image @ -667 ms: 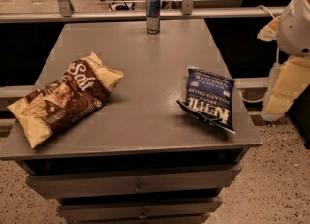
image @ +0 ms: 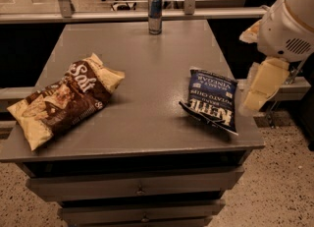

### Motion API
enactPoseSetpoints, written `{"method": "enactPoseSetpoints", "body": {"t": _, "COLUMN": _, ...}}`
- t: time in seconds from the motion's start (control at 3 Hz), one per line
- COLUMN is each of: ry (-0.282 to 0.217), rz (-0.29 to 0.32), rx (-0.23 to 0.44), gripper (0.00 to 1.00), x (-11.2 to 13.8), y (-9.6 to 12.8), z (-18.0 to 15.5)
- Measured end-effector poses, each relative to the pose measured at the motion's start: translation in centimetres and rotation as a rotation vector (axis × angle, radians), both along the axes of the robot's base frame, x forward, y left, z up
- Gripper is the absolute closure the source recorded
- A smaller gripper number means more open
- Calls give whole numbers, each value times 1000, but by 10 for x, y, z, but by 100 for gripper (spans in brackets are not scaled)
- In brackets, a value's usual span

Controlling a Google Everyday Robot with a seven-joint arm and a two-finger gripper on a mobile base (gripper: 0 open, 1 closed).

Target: Move brown chip bag near redbull can

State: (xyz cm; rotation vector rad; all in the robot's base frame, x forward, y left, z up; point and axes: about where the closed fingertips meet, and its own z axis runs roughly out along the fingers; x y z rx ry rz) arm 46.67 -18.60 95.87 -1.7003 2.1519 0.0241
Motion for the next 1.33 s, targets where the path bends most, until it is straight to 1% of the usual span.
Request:
{"method": "enactPoseSetpoints", "body": {"t": 0.33, "ry": 13, "rz": 31, "rx": 133, "gripper": 0, "x": 28, "y": 45, "z": -21}}
{"method": "enactPoseSetpoints", "body": {"t": 0.67, "ry": 10, "rz": 54, "rx": 290, "gripper": 0, "x": 50, "y": 100, "z": -31}}
{"method": "enactPoseSetpoints", "body": {"t": 1.0, "ry": -14, "rz": 59, "rx": 362, "gripper": 0, "x": 60, "y": 125, "z": -27}}
{"method": "enactPoseSetpoints", "body": {"t": 1.33, "ry": -16, "rz": 64, "rx": 363, "gripper": 0, "x": 60, "y": 127, "z": -27}}
